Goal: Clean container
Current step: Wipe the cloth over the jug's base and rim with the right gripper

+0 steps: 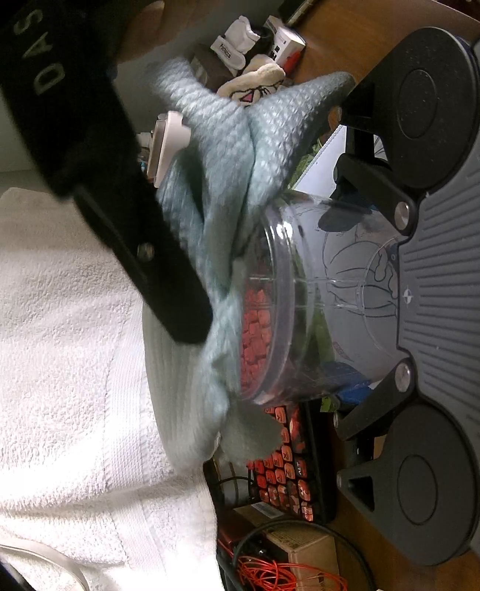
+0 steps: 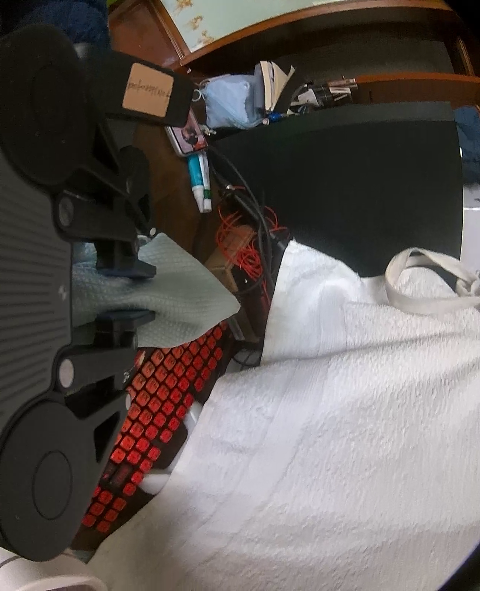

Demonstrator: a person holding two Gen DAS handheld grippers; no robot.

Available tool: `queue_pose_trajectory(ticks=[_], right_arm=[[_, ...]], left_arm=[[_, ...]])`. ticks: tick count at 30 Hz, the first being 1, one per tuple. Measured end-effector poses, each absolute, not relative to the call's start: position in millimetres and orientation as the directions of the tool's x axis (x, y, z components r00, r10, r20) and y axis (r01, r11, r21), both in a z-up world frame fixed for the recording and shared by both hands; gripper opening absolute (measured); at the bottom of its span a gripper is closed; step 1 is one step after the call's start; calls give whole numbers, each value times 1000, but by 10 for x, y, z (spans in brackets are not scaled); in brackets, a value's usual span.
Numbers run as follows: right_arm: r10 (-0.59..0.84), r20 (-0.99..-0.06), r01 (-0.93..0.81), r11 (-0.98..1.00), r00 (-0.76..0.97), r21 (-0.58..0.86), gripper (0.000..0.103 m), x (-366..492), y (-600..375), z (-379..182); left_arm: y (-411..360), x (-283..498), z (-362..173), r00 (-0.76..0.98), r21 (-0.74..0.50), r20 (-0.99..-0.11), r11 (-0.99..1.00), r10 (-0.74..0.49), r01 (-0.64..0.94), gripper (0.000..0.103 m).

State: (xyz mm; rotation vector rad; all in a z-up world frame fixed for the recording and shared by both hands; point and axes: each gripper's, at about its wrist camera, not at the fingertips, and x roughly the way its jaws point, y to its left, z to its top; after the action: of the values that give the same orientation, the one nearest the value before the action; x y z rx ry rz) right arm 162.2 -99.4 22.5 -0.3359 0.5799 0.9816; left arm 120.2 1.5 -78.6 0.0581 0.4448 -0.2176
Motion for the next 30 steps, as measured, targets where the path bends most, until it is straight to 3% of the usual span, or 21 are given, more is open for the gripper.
queue_pose_trajectory(ticks=[8, 20, 30], right_arm=[[656, -602, -833, 552, 456, -29, 17, 1459, -1126, 232], [725, -569, -862, 504, 387, 57, 17, 1478, -1054, 184], [675, -579, -834, 551, 457, -17, 17, 1593, -977, 199]], left_arm=[[6, 1184, -774, 880, 8, -432, 975, -197, 223, 83], [-12, 1196, -775, 884, 14, -433, 979, -177, 202, 83], [-24, 1211, -778, 884, 14, -433, 979, -177, 203, 83]])
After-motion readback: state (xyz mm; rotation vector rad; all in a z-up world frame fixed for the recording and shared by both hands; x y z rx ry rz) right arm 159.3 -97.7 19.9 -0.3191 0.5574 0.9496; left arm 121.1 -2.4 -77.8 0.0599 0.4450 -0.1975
